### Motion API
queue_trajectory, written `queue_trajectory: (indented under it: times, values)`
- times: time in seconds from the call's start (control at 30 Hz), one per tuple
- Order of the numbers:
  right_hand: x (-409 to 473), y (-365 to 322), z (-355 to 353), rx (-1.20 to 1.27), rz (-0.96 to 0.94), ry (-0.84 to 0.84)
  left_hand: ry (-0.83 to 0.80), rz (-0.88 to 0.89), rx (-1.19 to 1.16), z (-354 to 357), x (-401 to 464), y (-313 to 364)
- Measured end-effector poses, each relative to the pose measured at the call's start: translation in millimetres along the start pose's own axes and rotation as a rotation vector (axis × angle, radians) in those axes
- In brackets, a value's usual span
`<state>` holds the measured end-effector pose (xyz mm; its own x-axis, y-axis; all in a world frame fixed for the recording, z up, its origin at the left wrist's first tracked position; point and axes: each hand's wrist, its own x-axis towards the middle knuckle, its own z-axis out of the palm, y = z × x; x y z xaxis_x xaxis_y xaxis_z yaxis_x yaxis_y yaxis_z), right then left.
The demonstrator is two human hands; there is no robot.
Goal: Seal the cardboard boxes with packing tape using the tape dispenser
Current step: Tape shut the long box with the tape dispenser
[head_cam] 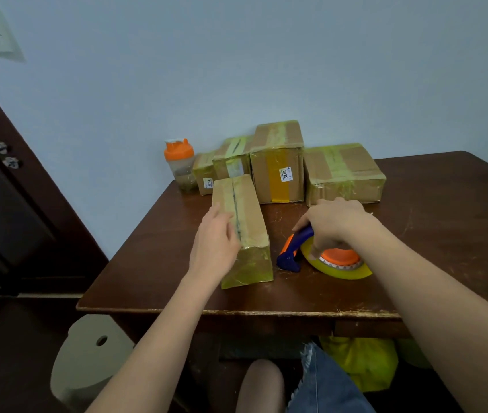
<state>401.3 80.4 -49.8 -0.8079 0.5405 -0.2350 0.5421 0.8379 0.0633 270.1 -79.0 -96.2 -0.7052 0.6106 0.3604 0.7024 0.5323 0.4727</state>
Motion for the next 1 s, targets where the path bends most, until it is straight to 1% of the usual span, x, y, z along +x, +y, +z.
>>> queue_trajectory:
  times: [0.1, 0.2, 0.33, 0.43, 0.53, 0.63, 0.7, 0.77, 0.9, 1.0]
  values:
    - [-0.1, -2.2, 3.4, 0.003, 0.002, 0.071, -0.006, 0.122, -0.011, 3.2, -4.6, 10.3]
    - [-3.7, 1.8, 5.1, 0.037, -0.027, 0.088, -0.001, 0.172, -0.033, 6.5, -7.0, 14.7]
    - [-10.2, 3.4, 5.1, 0.050, -0.058, 0.080, 0.003, 0.185, -0.047, 3.5, -10.2, 14.8]
    - [-16.3, 5.4, 1.7, 0.069, -0.070, 0.076, 0.037, 0.175, -0.064, -2.9, -11.0, 12.2]
    - [-24.4, 17.9, -12.6, 0.093, -0.075, 0.124, 0.088, 0.145, -0.114, -6.0, -8.8, 11.2]
    - [-37.0, 33.0, -22.1, 0.155, -0.099, 0.212, 0.114, 0.043, -0.277, -4.6, -6.6, 18.1]
    - [-46.2, 41.8, -25.1, 0.224, -0.131, 0.243, 0.060, -0.051, -0.412, -2.2, -3.5, 26.6]
    - [-55.0, 47.6, -27.4, 0.306, -0.179, 0.265, -0.043, -0.164, -0.574, -2.9, -0.8, 37.0]
    - [-69.0, 53.8, -31.0, 0.432, -0.285, 0.327, -0.283, -0.484, -0.984, -14.8, -3.7, 56.2]
    - [-74.9, 55.2, -33.4, 0.523, -0.338, 0.369, -0.458, -0.627, -1.165, -20.4, -6.0, 60.1]
